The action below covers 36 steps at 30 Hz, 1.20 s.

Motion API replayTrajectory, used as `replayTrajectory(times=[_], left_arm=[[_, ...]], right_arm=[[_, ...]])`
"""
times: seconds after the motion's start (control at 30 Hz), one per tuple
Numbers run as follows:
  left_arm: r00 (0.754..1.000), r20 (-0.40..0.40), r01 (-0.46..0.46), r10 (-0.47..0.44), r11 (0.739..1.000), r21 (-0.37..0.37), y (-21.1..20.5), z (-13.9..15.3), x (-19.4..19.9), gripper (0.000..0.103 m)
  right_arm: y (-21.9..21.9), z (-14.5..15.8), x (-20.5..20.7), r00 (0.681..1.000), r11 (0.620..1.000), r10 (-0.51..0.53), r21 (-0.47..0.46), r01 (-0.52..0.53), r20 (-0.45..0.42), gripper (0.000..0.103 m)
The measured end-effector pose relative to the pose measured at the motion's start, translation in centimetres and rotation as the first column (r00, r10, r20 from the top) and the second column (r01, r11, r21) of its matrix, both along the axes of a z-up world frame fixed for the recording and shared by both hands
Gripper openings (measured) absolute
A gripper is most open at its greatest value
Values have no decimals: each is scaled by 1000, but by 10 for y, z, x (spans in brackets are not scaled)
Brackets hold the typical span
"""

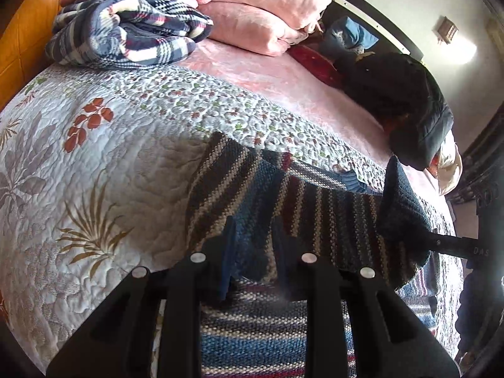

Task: Fold small clothes
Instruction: 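Fold the sleeve with the left tool across the body over the first sleeve, then lower the sleeve onto the sweater and open the left tool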

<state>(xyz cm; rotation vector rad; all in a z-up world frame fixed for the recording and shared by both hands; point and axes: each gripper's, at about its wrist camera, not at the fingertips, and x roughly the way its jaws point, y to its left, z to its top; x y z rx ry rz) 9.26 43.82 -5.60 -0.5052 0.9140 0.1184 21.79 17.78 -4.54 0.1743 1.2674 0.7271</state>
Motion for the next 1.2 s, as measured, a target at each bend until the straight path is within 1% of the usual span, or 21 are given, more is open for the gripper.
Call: replayTrajectory(times=[0.07, 0.17, 0.27, 0.33, 0.4, 0.43, 0.5, 0.57, 0.6, 0.63, 0.67, 0.73, 0.77, 0.83, 0.87, 0.97, 1.03, 1.13, 1.2], left_arm=[[999, -6, 37, -37, 999, 12, -11, -3, 7, 27], [996, -21, 82, -81, 996, 19, -22, -11, 15, 27], [993, -71, 98, -96, 995, 23, -30, -27, 23, 27], [989, -113, 100, -94, 994, 42, -31, -39, 26, 27], [985, -147, 95, -88, 995, 38, -29, -51, 29, 26], [984, -158, 91, -85, 995, 31, -27, -57, 29, 26], [985, -153, 89, -84, 996, 25, -26, -60, 28, 26], [985, -151, 91, -86, 995, 28, -27, -59, 27, 26], [985, -152, 90, -85, 996, 23, -27, -57, 27, 27], [985, -152, 86, -82, 996, 18, -26, -54, 26, 27], [986, -148, 81, -78, 997, 13, -26, -50, 24, 29], [991, -118, 63, -61, 998, 13, -26, -39, 20, 34], [993, -99, 61, -59, 998, 17, -26, -32, 18, 37], [995, -83, 65, -64, 998, 15, -31, -25, 18, 38], [994, -80, 69, -67, 998, 12, -33, -23, 18, 38], [992, -88, 94, -93, 996, 6, -45, -24, 23, 38], [989, -100, 108, -106, 994, 16, -51, -28, 26, 38], [984, -137, 116, -114, 993, 12, -54, -41, 30, 38], [980, -161, 116, -113, 993, 11, -53, -50, 32, 38]], right_arm=[[-17, -5, 6, 999, 999, -32, -12, 32, -8, 19], [-37, -20, 14, 996, 998, -69, -13, 69, -47, 19], [-49, -39, 19, 992, 996, -88, -22, 87, -85, 20], [-55, -51, 20, 989, 995, -102, -27, 99, -106, 20], [-59, -61, 20, 987, 993, -112, -40, 108, -118, 21], [-60, -66, 20, 986, 993, -116, -49, 111, -122, 23], [-61, -71, 19, 984, 992, -119, -60, 112, -130, 26], [-62, -70, 17, 984, 992, -114, -74, 105, -135, 36], [-62, -65, 14, 986, 990, -114, -92, 103, -120, 39], [-62, -57, 11, 990, 987, -114, -124, 103, -83, 50], [-62, -46, 7, 994, 980, -111, -167, 105, -23, 58], [-58, -22, -1, 992, 970, -83, -221, 101, 90, 61], [-56, -14, -4, 991, 970, -63, -227, 89, 120, 62], [-43, -3, -9, 989, 971, -13, -234, 47, 147, 63], [-33, -1, -11, 988, 966, 16, -256, 25, 156, 64], [3, -8, -18, 976, 931, 105, -363, -30, 189, 65], [21, -21, -18, 974, 912, 137, -406, -54, 179, 65], [34, -40, -14, 975, 889, 139, -456, -46, 172, 65], [33, -48, -10, 978, 876, 121, -483, -25, 169, 58]])
